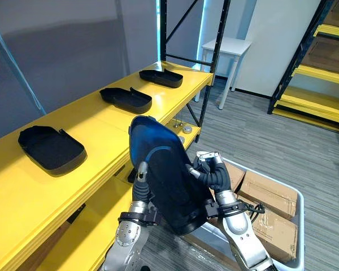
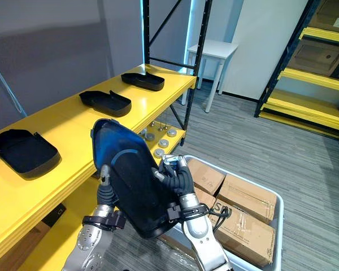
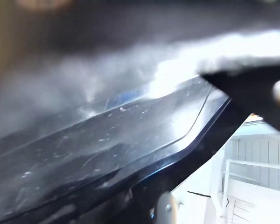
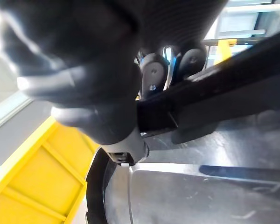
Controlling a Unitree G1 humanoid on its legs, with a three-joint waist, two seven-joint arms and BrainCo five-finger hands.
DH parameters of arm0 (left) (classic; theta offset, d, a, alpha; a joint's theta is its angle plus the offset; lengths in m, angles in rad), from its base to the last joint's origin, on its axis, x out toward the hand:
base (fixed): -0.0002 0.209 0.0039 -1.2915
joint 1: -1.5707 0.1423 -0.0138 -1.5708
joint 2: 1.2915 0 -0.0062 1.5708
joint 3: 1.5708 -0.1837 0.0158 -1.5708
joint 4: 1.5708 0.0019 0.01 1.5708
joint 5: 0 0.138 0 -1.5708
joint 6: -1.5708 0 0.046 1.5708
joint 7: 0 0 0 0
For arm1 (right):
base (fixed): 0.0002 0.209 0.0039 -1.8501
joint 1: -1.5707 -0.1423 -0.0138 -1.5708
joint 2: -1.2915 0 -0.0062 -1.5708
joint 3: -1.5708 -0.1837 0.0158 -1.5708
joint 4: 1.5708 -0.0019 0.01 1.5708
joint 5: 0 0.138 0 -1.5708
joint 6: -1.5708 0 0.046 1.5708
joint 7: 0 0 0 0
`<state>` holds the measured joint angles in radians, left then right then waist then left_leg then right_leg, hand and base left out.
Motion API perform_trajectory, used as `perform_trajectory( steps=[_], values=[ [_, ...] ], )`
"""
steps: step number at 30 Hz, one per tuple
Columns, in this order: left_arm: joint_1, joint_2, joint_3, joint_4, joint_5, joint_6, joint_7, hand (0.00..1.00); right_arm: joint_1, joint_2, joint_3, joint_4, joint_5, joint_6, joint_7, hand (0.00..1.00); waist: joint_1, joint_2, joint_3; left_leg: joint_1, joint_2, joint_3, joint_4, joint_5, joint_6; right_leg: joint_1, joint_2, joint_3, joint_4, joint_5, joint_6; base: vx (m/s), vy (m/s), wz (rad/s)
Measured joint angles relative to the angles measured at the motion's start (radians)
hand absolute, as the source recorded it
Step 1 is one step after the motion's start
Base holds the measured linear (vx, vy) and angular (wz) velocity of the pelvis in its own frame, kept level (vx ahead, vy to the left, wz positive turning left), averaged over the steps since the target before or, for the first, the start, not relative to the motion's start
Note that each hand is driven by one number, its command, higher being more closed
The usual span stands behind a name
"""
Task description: Walk over and take plastic housings, then place them on the shelf
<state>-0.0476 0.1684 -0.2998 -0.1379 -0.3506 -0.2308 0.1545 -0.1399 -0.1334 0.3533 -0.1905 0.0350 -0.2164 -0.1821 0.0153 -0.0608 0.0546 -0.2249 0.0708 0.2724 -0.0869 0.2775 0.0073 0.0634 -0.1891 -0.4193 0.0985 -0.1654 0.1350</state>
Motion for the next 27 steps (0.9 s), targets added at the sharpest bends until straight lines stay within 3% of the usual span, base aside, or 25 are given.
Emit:
perform_trajectory(
  steps=[19, 20, 27],
  values=[
    [0.0, 0.007, 0.011, 0.003, -0.011, 0.001, 0.0, 1.0, 0.019, -0.021, 0.0, -0.027, 0.012, -0.003, 0.027, 1.0, 0.0, -0.003, 0.001, 0.0, 0.0, -0.001, 0.0, 0.0, 0.0, 0.0, 0.0, 0.0, 0.0, 0.0, 0.0, 0.0, 0.0, 0.0],
    [0.0, 0.007, 0.012, 0.003, -0.021, 0.001, 0.001, 0.0, 0.019, -0.023, 0.001, -0.027, 0.011, -0.003, 0.03, 1.0, 0.0, -0.004, 0.001, 0.0, 0.0, -0.001, 0.0, 0.0, 0.0, 0.0, 0.0, 0.0, 0.0, 0.0, 0.0, 0.0, 0.0, 0.0],
    [0.0, 0.012, 0.012, 0.003, -0.021, 0.003, -0.013, 0.0, 0.019, -0.026, 0.001, -0.025, 0.033, -0.002, 0.042, 1.0, 0.0, -0.009, 0.004, 0.0, 0.0, -0.002, 0.0, 0.0, 0.0, 0.0, 0.0, 0.0, 0.001, 0.0, 0.0, 0.0, 0.0, 0.0]
  ],
)
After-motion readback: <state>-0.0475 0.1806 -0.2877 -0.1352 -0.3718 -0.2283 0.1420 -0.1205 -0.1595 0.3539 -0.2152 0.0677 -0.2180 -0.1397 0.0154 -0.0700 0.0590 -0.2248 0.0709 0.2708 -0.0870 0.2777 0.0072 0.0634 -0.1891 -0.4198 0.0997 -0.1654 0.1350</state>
